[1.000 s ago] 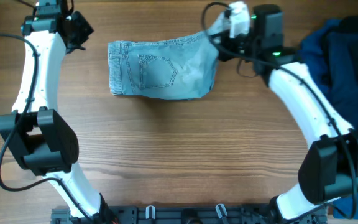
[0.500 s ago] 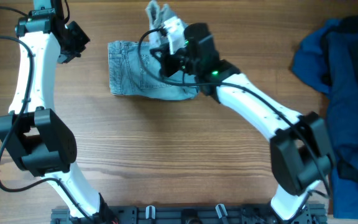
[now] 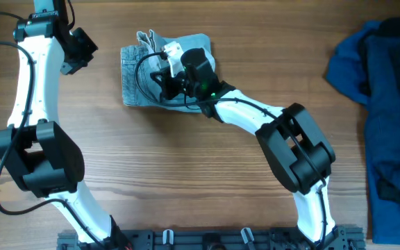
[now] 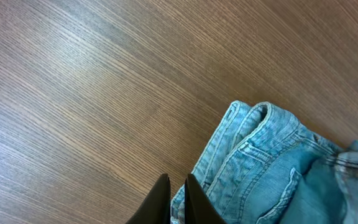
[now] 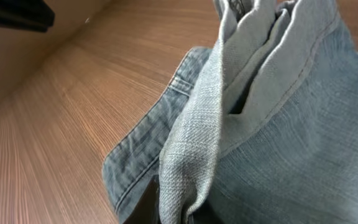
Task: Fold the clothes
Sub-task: 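Fold the right end leftward over the left half with the right gripper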
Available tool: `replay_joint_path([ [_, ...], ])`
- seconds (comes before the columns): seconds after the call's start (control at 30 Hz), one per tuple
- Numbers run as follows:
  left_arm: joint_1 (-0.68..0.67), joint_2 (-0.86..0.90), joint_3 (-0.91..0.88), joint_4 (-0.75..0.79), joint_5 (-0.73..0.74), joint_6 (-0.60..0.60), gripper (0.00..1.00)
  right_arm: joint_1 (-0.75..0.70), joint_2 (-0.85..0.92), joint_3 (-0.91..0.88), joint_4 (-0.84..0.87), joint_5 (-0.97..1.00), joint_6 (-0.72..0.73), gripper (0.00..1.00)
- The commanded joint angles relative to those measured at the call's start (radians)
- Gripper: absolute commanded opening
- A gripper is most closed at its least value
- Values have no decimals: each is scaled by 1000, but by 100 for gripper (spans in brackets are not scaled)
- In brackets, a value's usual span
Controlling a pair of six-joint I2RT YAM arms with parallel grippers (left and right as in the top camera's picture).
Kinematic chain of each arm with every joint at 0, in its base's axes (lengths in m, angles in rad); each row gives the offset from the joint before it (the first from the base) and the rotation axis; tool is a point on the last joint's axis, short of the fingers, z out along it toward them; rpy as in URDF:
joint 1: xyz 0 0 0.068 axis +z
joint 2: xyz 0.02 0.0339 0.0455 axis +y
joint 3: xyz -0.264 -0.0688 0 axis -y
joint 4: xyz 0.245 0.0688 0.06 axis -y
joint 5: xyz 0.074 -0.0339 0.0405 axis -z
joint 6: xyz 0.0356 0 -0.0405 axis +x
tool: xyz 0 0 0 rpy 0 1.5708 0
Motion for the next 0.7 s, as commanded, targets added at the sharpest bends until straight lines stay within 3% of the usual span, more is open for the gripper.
replay_joint_path([
  [0.0, 7, 5, -1, -3, -5, 16, 10, 24, 18, 3, 65, -32, 43, 4],
  [0.2, 7, 5, -1, -3, -5, 15, 10, 37, 18, 37, 98, -62, 139, 4],
  [0.67, 7, 5, -1, -2, -2, 15, 11, 63, 52, 40, 80, 3, 144, 4],
])
